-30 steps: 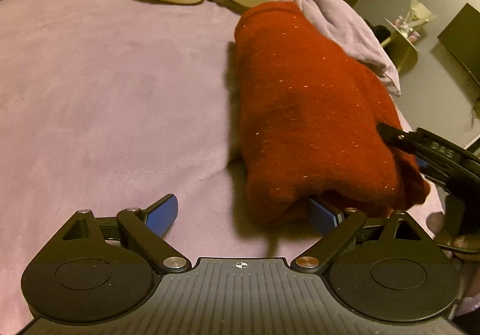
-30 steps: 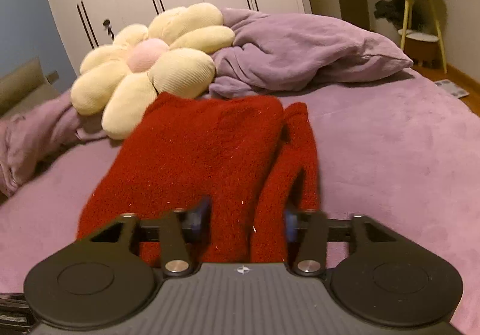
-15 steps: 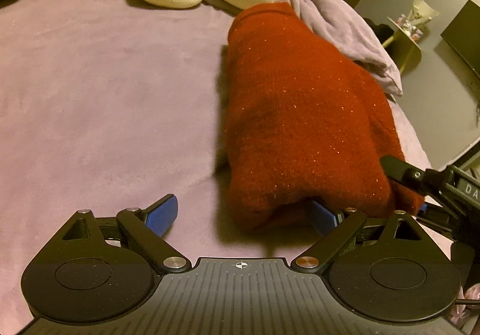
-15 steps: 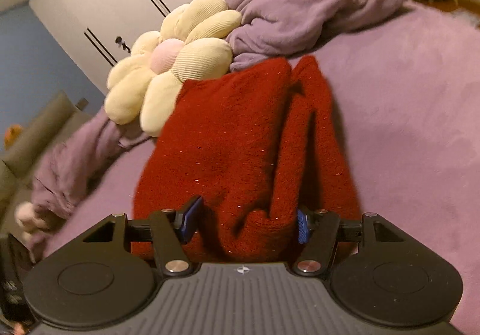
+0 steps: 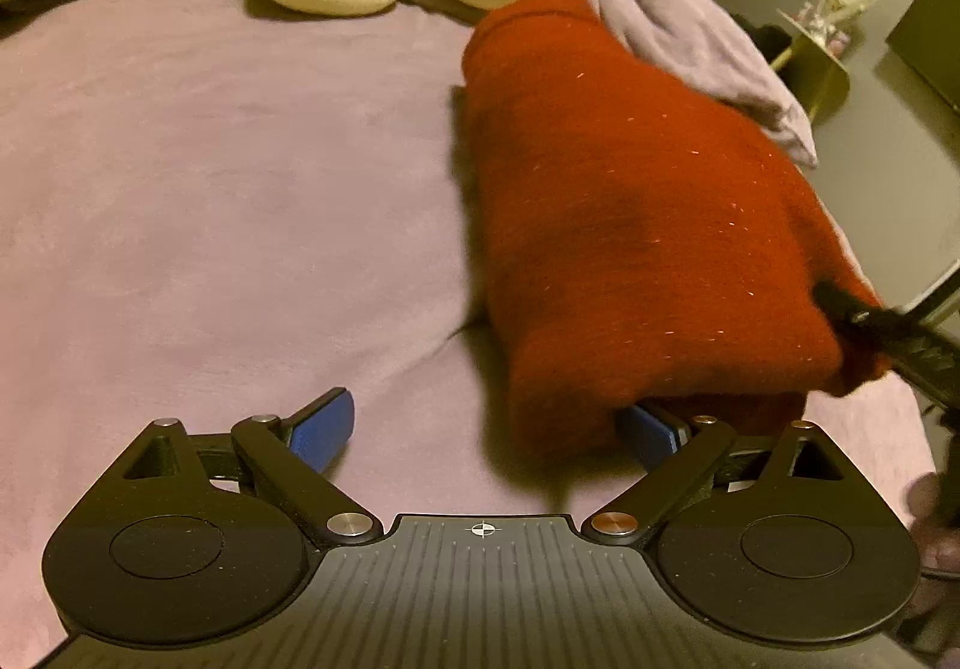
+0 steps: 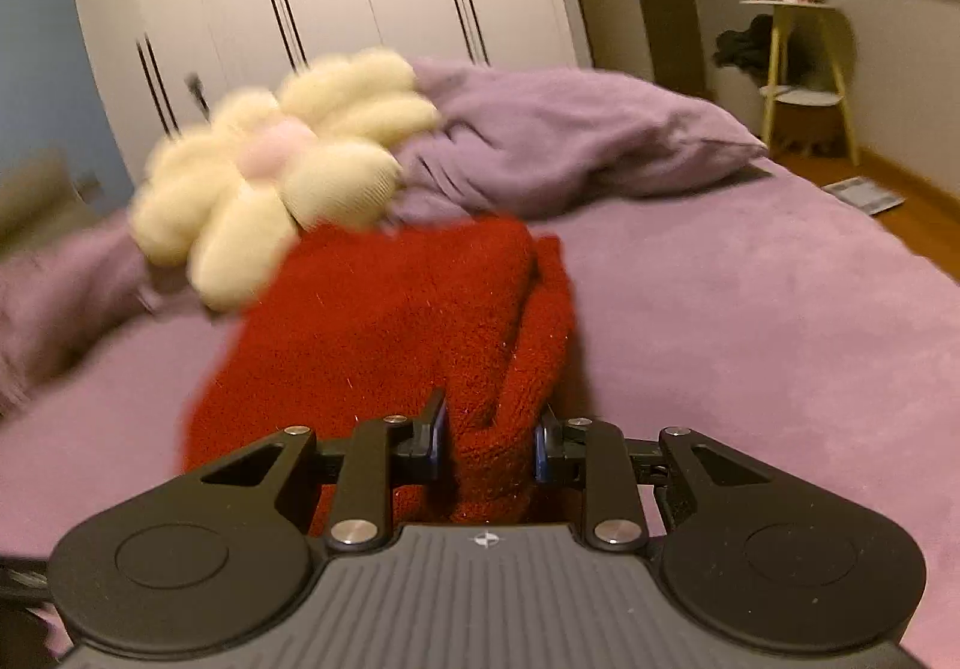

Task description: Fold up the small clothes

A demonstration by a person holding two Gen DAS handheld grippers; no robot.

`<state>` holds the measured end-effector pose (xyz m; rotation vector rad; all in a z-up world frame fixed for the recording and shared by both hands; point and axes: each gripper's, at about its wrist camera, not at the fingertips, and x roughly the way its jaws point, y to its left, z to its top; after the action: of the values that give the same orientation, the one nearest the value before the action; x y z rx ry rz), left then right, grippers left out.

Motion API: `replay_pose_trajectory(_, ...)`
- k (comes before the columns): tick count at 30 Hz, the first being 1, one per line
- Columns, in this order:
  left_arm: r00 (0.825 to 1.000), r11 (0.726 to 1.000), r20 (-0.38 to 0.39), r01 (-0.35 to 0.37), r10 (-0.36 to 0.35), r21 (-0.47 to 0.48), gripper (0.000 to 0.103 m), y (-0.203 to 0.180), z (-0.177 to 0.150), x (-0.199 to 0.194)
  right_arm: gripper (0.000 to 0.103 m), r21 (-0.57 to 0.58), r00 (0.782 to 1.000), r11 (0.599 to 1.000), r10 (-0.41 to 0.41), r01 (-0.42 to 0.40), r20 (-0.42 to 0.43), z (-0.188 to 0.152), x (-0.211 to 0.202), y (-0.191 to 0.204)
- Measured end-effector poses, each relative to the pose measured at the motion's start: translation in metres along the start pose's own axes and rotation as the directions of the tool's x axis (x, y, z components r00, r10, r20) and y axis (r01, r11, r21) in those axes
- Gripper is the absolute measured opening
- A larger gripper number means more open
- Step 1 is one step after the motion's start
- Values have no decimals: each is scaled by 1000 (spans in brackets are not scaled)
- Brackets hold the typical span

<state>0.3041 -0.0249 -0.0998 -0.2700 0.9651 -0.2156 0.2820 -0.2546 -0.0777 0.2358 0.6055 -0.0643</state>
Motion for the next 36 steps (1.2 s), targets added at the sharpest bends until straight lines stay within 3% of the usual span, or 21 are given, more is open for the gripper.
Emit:
replay_pose_trajectory(3, 1000, 999, -7, 4, -5, -36, 97, 9, -1, -2, 26, -40, 999, 999, -29, 28, -40, -9, 13, -2)
replay_pose_trajectory(5, 1000, 999, -1, 3, -3, -51, 97, 14, -3, -7, 36, -16, 999, 1000, -6, 5, -45, -5, 4, -5)
replay_pose_trajectory(7, 1000, 998, 11, 3, -3, -67, 97, 20, -5, -13, 46, 51, 1000, 998, 25, -24, -16, -2, -14, -11)
replay_pose_trajectory(12, 999, 989, 32, 24, -20, -143, 97, 34, -18, -30, 53, 232, 983, 956, 182, -178, 3, -19, -50, -21)
replay_pose_trajectory(16, 999, 984, 46, 29, -21, -178, 97, 38, -20, -42, 54, 364, 965, 900, 262, -240, -10, -30, -45, -29)
replay_pose_trajectory(19, 998, 981, 56, 45, -35, -188, 97, 35, -20, -48, 55, 532, 943, 800, 331, -277, -7, -39, -33, -44)
replay_pose_trajectory(21, 996, 970, 49, 90, -81, -226, 98, 33, -22, -46, 55, 612, 937, 736, 350, -288, 20, -47, -26, -52)
replay_pose_trajectory(23, 978, 931, 42, 205, -202, -302, 98, 33, -26, -39, 54, 656, 941, 701, 336, -278, 40, -52, -23, -58)
replay_pose_trajectory(26, 924, 822, 58, 363, -377, -439, 98, 34, -31, -23, 51, 699, 937, 653, 342, -291, 71, -56, -19, -64)
replay_pose_trajectory(28, 894, 762, 94, 424, -437, -490, 98, 32, -31, -13, 43, 710, 939, 643, 336, -288, 77, -56, -17, -68)
replay_pose_trajectory(29, 892, 751, 103, 429, -441, -501, 98, 31, -30, -9, 36, 710, 939, 643, 335, -286, 75, -55, -16, -68)
replay_pose_trajectory(36, 919, 801, 114, 386, -377, -457, 98, 19, -14, 0, 34, 700, 941, 655, 330, -285, 74, -52, -14, -72)
